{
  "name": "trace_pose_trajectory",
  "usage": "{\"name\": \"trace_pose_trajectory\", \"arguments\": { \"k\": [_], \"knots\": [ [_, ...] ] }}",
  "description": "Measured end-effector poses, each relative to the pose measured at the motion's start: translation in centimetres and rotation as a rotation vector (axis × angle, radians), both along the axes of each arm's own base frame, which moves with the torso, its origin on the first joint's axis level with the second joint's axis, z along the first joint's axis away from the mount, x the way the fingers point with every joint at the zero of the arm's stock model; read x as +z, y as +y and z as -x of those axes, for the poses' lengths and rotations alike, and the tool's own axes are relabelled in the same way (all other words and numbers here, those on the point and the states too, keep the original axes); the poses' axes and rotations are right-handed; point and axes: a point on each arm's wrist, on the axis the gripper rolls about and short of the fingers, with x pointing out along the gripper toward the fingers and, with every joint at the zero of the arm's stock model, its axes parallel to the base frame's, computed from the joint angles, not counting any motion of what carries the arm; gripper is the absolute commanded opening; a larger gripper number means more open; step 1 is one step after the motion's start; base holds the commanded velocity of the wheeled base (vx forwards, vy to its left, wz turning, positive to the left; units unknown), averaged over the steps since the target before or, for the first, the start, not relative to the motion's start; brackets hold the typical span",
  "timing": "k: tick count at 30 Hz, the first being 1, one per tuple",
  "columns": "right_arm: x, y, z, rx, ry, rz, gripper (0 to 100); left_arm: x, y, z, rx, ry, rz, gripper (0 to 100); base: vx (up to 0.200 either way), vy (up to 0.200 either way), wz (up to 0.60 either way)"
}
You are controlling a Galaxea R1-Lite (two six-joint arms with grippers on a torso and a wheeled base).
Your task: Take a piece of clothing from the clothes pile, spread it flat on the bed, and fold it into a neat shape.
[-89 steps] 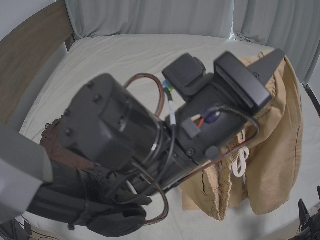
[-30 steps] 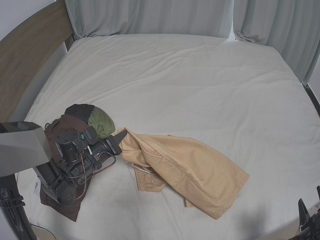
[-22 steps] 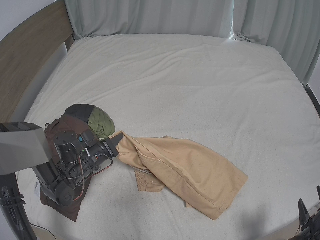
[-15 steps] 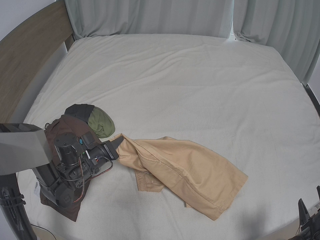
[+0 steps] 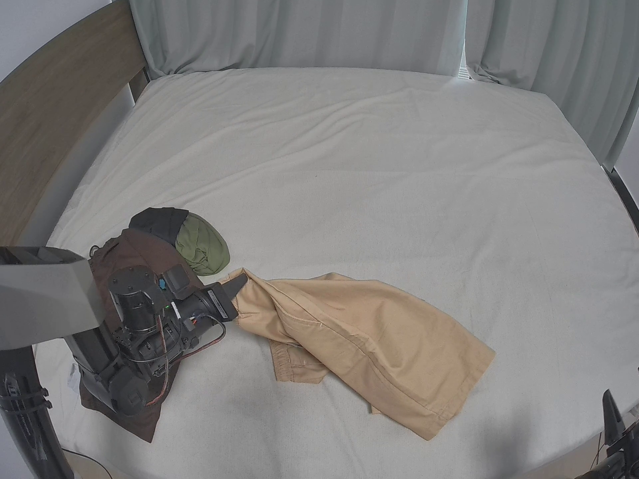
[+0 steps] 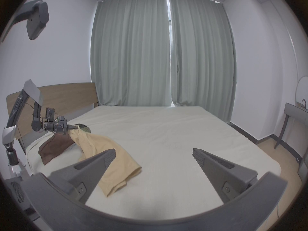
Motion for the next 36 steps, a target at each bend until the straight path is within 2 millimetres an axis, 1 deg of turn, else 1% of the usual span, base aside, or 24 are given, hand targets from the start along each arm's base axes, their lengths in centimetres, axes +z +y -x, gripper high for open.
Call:
{"name": "trace_pose_trajectory", "arguments": {
  "k": [2,5,8,12,17,21,28,36],
  "knots": [
    [1.0,0.0,0.3,0.004,-0.048,0.002,100,0.0,0.0,0.0,0.0,-0.001,0.0,0,0.0,0.0,0.0],
    [3.4,0.0,0.9,0.026,-0.11,0.006,100,0.1,0.0,0.0,0.0,-0.002,0.001,0,0.0,0.0,0.0],
    [5.0,0.1,0.9,0.067,-0.108,0.008,100,0.1,-0.1,0.0,-0.002,-0.004,0.0,0,0.0,0.0,0.0],
    [6.5,0.2,0.2,0.134,-0.06,0.001,100,0.1,-0.1,0.1,-0.005,-0.005,0.0,0,0.0,0.0,0.0],
    [8.2,0.4,-1.4,0.258,0.03,-0.02,100,0.2,-0.3,0.1,-0.008,-0.006,0.002,0,0.0,0.0,0.0],
    [8.9,0.7,-3.2,0.342,0.13,-0.029,100,0.2,-0.3,0.1,-0.01,-0.007,0.003,0,0.0,0.0,0.0],
    [9.5,1.4,-6.0,0.5,0.273,-0.024,100,0.2,-0.3,0.1,-0.01,-0.007,0.003,0,0.0,0.0,0.0],
    [10.9,2.4,-8.3,0.602,0.34,-0.011,100,0.3,-0.4,0.1,-0.012,-0.009,0.004,0,0.0,0.0,0.0]
  ]
}}
